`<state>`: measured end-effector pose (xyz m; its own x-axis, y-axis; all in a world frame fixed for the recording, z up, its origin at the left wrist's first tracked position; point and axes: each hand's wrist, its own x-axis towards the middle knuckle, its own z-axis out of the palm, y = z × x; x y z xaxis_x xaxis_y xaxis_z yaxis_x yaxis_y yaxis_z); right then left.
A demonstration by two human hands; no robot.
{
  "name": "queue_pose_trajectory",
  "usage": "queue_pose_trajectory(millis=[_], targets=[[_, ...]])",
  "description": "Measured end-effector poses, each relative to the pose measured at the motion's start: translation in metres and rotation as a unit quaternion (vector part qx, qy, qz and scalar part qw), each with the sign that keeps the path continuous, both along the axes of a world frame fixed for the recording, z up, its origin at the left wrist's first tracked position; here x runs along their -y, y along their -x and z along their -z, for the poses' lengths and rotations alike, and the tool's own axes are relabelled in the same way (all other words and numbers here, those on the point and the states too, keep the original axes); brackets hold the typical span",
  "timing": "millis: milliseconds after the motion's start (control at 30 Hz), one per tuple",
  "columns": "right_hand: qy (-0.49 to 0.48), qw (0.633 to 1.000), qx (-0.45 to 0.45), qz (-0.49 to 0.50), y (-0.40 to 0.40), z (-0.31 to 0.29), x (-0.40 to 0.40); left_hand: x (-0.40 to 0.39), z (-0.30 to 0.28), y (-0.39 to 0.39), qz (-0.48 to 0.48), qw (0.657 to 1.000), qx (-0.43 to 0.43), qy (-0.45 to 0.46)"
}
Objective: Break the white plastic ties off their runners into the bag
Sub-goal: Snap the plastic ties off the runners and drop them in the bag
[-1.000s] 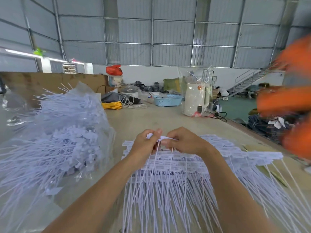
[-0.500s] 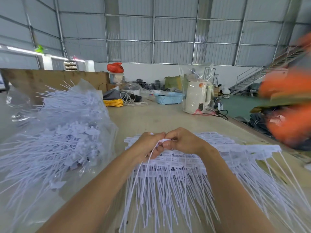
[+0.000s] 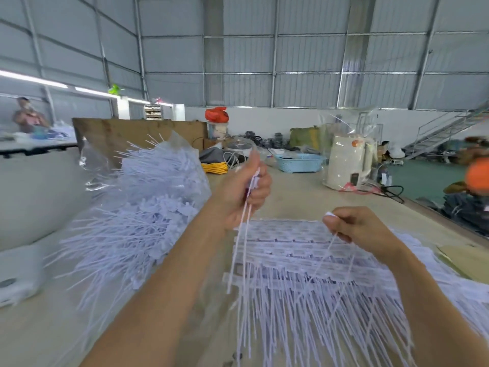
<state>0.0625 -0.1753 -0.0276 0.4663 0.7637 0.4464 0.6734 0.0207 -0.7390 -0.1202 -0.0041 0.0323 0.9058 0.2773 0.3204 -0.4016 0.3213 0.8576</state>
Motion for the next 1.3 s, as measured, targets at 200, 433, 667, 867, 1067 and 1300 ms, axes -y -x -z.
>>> queue_pose_trajectory(millis=[200,433,667,867,1067,1300], targets=[[-0.017,1.000,0.019,0.015,0.006,-0.002,-0.006,-0.052,-0.044,0.067,-0.248,0.939,-0.033,-0.238],[-0.026,0.999,0.022,0.042,0.010,-0.004,-0.009,-0.132,0.029,0.077,-0.315,0.620,-0.434,-0.572],[-0.002,0.997,0.047,0.062,0.011,-0.004,-0.007,-0.146,0.059,0.062,-0.404,0.551,-0.432,-0.588],[0.048,0.996,0.052,0.059,0.013,-0.008,-0.008,-0.087,0.026,0.038,-0.480,0.378,-0.426,-0.667],[0.102,0.994,-0.044,-0.013,0.014,-0.011,0.001,0.019,0.036,-0.035,-0.377,0.786,-0.126,-0.473],[0.059,0.995,-0.079,-0.002,0.007,0.004,0.012,0.060,0.077,-0.090,-0.228,0.904,-0.162,-0.325]])
